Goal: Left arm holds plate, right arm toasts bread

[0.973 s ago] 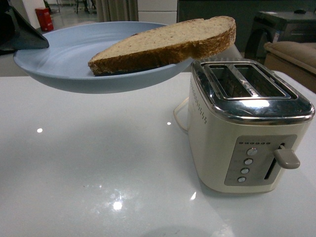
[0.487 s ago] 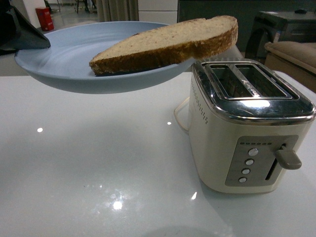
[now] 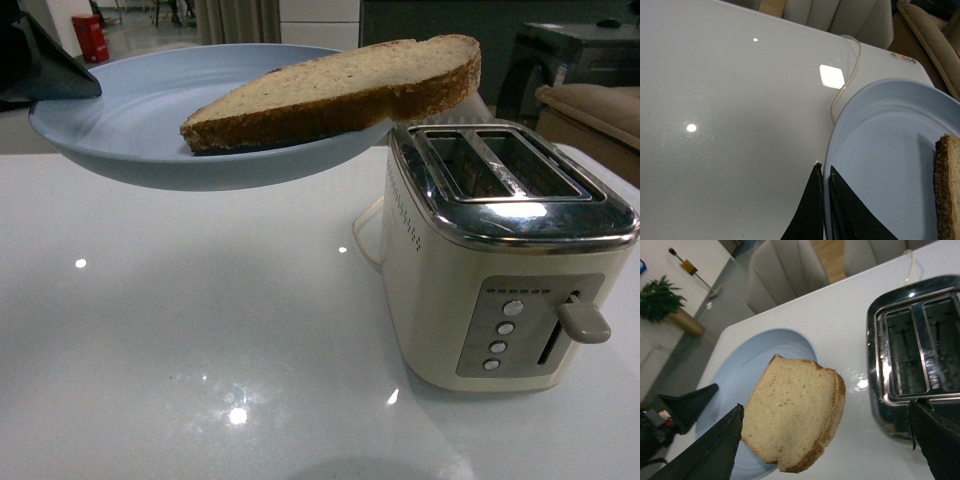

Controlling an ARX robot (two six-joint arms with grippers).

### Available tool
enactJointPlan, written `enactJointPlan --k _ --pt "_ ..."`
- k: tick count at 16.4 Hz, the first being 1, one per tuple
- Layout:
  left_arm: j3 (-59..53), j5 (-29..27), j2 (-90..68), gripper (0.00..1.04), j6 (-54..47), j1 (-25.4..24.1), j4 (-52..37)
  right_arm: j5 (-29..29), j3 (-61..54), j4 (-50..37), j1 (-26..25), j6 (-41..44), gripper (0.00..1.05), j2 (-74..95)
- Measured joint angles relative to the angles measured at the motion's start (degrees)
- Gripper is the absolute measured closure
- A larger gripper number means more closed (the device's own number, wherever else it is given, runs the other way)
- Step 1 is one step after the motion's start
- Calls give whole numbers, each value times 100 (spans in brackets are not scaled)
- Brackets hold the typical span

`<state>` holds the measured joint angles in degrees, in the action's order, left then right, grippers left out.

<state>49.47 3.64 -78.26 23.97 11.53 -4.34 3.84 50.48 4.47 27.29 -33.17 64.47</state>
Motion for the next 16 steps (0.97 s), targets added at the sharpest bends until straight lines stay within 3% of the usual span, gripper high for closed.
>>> enactJointPlan --k 5,13,15,16 --pt "0 0 0 103 0 0 2 -629 -74 -293 -114 -1556 6 382" --pt "0 0 0 103 0 0 4 -990 -149 -667 -179 -2210 7 1064" --pt "0 0 0 103 0 0 2 -1119 -149 -754 -170 -2411 26 1161" --pt "0 -2 0 103 0 0 2 -1128 -149 -798 -140 -2452 41 1156"
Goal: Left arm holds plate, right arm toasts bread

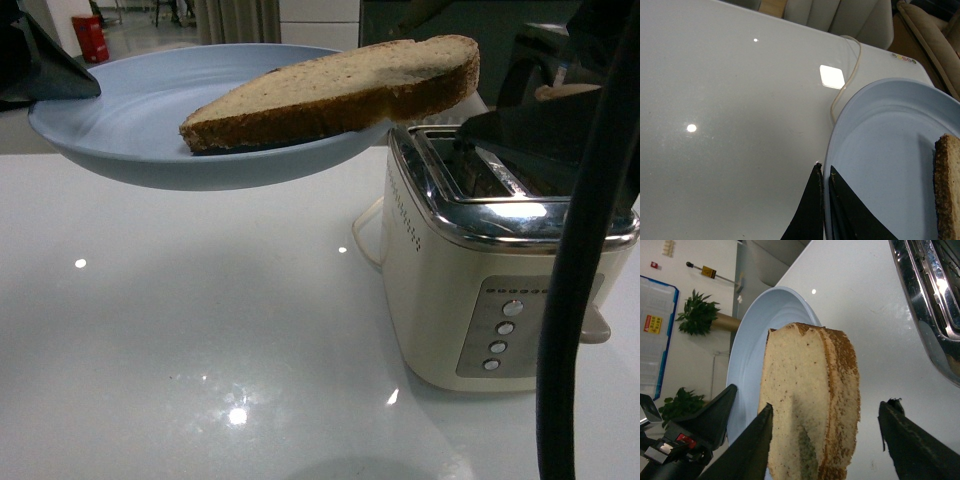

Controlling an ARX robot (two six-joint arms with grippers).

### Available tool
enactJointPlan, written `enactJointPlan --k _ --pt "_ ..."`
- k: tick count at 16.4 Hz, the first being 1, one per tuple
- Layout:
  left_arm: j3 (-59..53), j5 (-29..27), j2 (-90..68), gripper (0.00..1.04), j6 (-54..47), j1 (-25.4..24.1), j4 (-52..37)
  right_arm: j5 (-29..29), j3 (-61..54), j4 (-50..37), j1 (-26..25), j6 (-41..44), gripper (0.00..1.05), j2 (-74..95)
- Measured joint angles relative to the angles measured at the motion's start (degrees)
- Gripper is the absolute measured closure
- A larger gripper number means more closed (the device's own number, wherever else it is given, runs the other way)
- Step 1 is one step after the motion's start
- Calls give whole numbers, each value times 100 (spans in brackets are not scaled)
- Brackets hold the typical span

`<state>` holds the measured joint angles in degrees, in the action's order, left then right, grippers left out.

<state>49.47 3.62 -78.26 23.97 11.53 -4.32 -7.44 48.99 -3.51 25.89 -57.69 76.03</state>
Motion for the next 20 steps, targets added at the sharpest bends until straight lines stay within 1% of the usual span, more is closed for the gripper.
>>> enactJointPlan --k 2,3,4,5,6,8,9,11,12,14,16,18,20 --pt "0 2 0 103 0 0 0 2 0 0 4 -26 63 -4" --pt "0 2 0 103 0 0 0 2 0 2 0 -33 75 -13" --pt "0 2 0 103 0 0 0 -2 0 4 -2 -33 83 -26" --pt "0 2 0 103 0 0 0 -11 0 4 -7 -31 93 -52" --pt "0 2 0 103 0 0 0 -13 0 9 -9 -31 100 -83" --pt "0 2 0 103 0 0 0 4 0 20 -9 26 102 -153" --pt "0 2 0 103 2 0 -2 127 0 7 -7 133 102 -219" --pt "0 4 0 103 2 0 -2 553 15 15 -9 570 102 -459" --pt "0 2 0 103 2 0 -4 898 61 -2 -13 949 102 -621" --pt "0 4 0 103 2 0 -4 1707 308 -142 -223 1895 102 -1001" --pt "0 2 0 103 2 0 -2 2378 417 -304 -376 3010 102 -1215" --pt "0 4 0 103 2 0 -4 2592 426 -428 -463 3928 102 -1143" --pt "0 2 0 103 2 0 -4 2542 426 -433 -498 4387 102 -918"
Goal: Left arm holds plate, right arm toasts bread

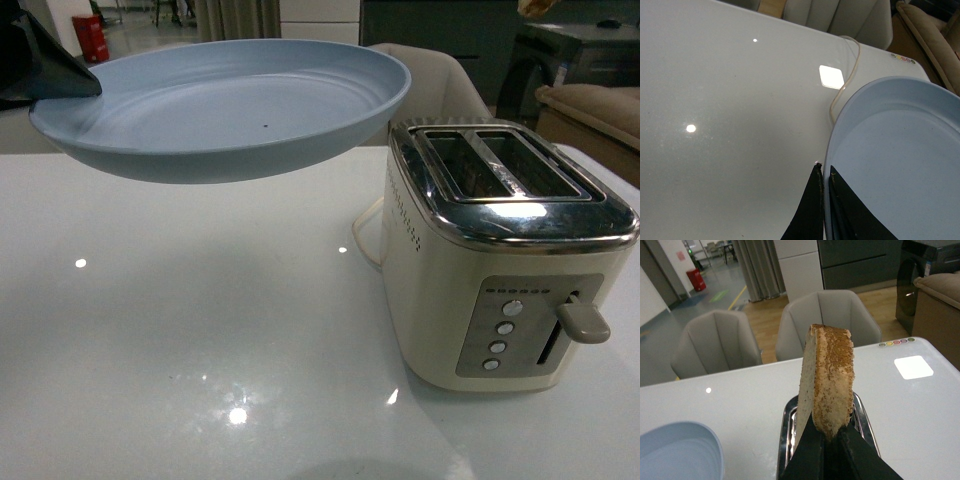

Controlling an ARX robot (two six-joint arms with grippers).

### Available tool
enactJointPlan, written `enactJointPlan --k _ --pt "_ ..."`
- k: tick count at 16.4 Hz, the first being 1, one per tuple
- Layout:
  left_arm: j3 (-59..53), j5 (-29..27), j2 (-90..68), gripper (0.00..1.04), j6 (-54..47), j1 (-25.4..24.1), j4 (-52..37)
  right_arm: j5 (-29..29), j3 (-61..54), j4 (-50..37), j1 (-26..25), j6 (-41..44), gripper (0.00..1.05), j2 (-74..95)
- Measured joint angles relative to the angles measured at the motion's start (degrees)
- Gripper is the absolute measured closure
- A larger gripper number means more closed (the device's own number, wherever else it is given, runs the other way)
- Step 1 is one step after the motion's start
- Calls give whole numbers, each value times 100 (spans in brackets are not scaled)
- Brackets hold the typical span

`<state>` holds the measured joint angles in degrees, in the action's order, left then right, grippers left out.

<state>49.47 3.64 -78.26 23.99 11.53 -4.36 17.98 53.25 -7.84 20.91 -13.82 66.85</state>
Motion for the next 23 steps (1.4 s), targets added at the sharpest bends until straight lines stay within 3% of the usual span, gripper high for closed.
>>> enactJointPlan --k 5,23 --pt "0 0 0 103 0 0 2 -306 118 282 2 286 102 839" --pt "0 2 0 103 0 0 0 -743 282 769 -142 -356 102 1687"
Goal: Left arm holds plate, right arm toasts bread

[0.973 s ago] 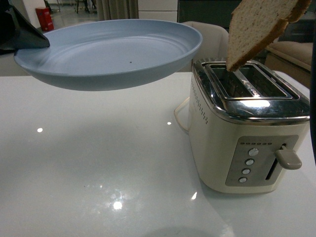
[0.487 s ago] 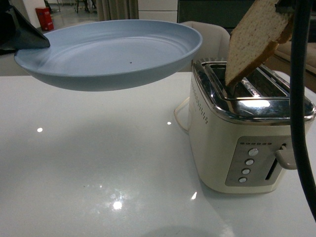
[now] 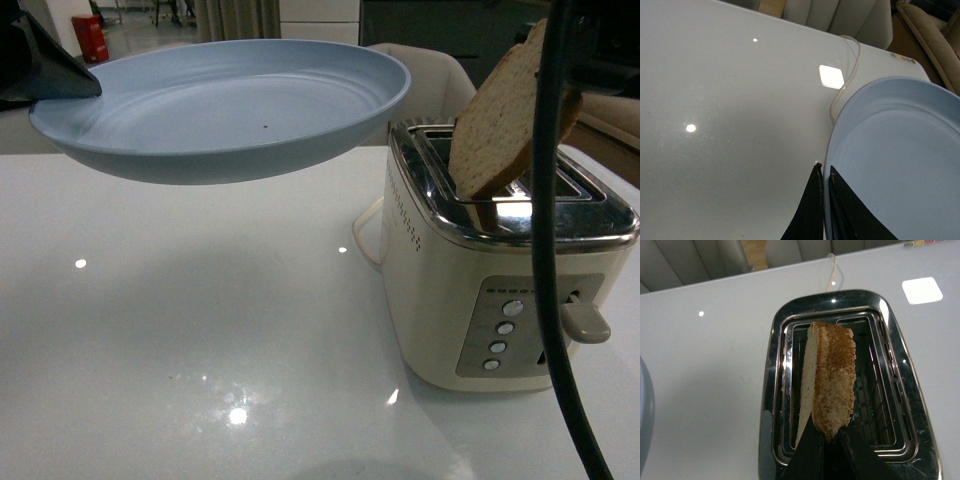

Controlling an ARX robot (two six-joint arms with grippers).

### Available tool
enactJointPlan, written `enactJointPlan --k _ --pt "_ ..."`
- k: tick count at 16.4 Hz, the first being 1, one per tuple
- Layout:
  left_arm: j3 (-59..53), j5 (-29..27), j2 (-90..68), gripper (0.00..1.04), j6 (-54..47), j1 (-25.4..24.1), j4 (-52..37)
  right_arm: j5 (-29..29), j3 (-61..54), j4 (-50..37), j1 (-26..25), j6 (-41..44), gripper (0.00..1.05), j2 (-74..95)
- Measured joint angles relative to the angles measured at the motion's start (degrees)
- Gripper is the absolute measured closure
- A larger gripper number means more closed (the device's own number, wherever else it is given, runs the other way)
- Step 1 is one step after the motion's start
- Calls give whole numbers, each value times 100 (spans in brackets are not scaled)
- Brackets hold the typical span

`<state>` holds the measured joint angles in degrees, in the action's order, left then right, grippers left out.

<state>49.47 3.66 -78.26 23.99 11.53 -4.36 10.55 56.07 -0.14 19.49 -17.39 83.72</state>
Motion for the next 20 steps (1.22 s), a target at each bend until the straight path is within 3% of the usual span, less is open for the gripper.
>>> enactJointPlan --k 11,20 --pt "0 0 0 103 0 0 0 -249 1539 1827 -153 -251 101 966" --pt "0 0 0 103 0 0 0 -214 1604 1683 -153 -256 5 966"
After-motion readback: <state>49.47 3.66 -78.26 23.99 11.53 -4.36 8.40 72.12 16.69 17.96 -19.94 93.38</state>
